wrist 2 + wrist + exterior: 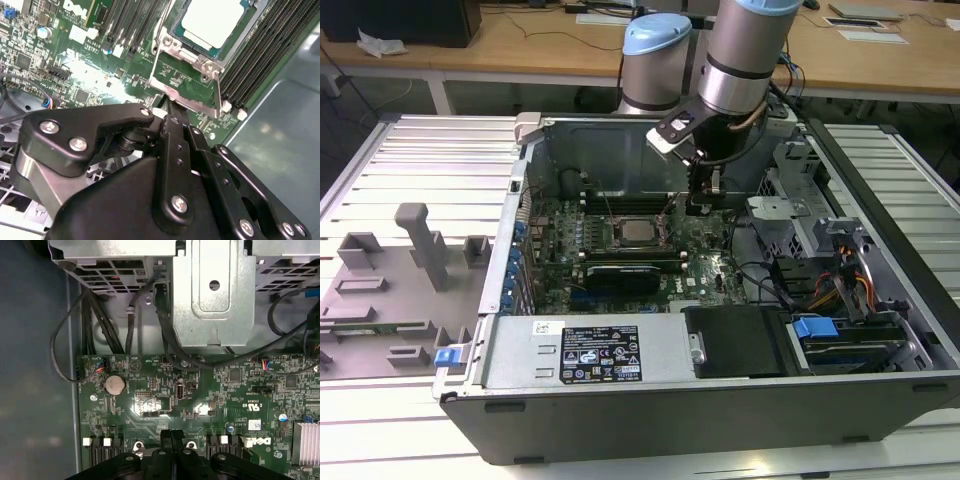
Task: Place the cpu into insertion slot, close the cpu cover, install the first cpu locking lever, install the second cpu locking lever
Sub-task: 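Close the cpu cover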
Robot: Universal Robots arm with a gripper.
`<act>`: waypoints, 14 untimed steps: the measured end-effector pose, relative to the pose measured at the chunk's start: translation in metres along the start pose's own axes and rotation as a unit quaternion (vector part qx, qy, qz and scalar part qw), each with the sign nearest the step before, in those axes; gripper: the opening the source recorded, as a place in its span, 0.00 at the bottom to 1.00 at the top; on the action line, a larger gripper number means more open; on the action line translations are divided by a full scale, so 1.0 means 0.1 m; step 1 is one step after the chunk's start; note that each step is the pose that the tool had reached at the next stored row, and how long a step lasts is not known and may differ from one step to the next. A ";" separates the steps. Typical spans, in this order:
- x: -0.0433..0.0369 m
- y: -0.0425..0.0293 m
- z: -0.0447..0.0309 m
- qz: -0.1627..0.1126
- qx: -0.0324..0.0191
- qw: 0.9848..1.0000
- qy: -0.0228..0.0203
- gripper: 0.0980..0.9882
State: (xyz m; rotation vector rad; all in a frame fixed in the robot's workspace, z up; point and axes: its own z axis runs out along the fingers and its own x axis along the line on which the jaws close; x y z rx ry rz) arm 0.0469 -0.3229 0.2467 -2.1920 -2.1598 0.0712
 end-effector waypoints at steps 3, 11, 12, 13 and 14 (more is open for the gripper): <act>0.000 -0.007 0.002 0.000 0.000 1.000 0.000 0.01; 0.000 -0.213 0.017 0.000 -0.002 1.000 0.000 0.01; 0.000 -0.225 0.018 0.000 -0.002 1.000 0.000 0.01; 0.001 -0.250 0.020 0.000 -0.002 1.000 0.000 0.01; 0.001 -0.271 0.022 0.000 -0.002 1.000 0.000 0.01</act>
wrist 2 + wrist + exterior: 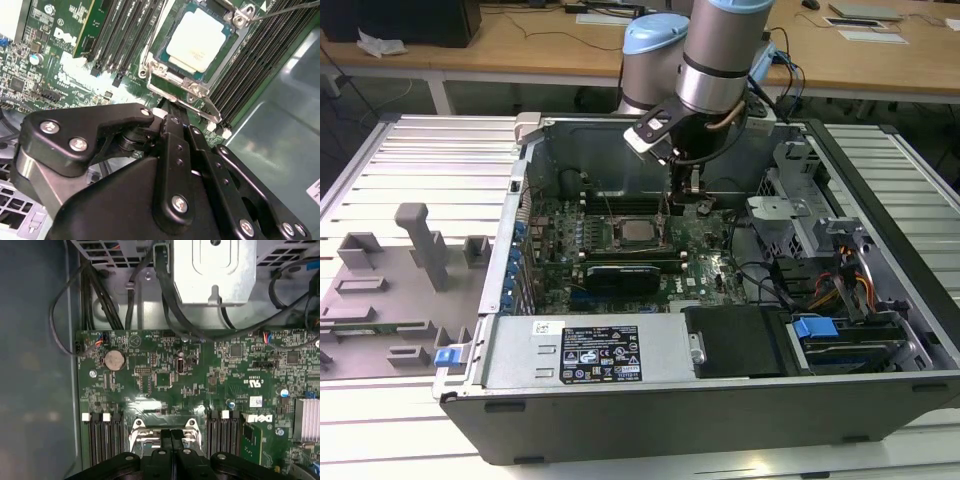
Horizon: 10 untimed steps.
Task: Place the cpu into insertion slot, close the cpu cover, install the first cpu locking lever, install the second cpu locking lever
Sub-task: 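Close the cpu cover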
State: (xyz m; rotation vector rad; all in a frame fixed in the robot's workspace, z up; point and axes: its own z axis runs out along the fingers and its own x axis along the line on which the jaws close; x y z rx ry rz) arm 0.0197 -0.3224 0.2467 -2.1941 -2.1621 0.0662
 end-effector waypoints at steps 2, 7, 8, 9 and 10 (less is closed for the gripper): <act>0.000 -0.017 0.001 0.000 0.000 1.000 0.000 0.01; 0.000 -0.053 0.004 0.000 0.000 1.000 0.000 0.01; 0.000 -0.062 0.005 0.000 0.000 1.000 0.000 0.01; 0.000 -0.071 0.005 0.000 0.000 1.000 0.000 0.01; -0.001 -0.104 0.008 0.000 -0.003 1.000 0.000 0.01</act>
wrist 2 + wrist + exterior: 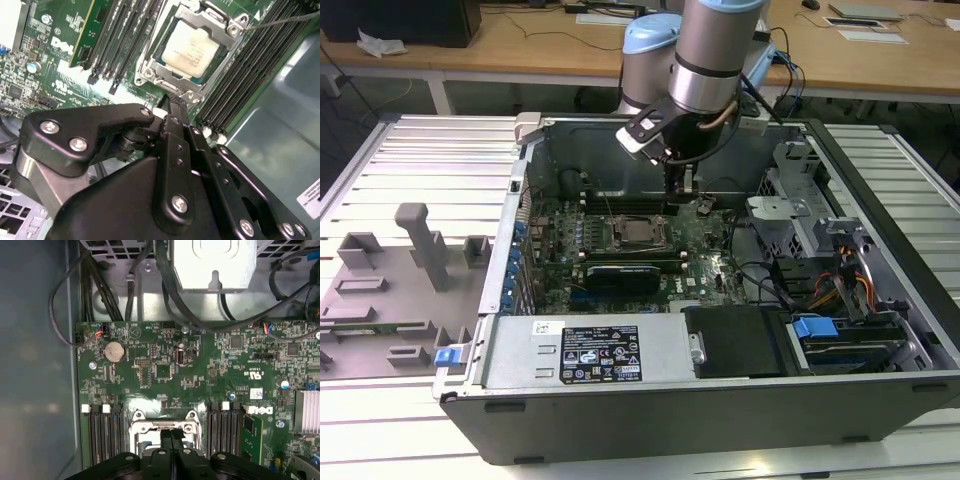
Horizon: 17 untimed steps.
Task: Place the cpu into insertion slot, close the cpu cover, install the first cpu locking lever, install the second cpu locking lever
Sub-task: 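Close the cpu cover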
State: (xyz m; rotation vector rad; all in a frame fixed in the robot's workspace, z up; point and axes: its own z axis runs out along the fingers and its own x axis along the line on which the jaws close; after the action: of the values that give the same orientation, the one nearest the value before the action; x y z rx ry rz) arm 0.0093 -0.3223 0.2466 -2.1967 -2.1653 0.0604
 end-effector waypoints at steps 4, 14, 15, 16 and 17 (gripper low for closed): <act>-0.003 -0.170 0.020 0.000 -0.011 1.000 0.000 0.01; -0.018 -0.543 0.136 0.000 -0.047 0.999 0.001 0.01; -0.017 -0.554 0.138 0.000 -0.047 0.999 0.001 0.01; -0.018 -0.555 0.138 -0.001 -0.047 0.999 0.001 0.01; -0.018 -0.555 0.138 -0.001 -0.047 0.999 0.001 0.01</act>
State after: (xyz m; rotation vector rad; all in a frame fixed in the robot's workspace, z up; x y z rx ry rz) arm -0.0470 -0.3231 0.2366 -2.2432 -2.2121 -0.0436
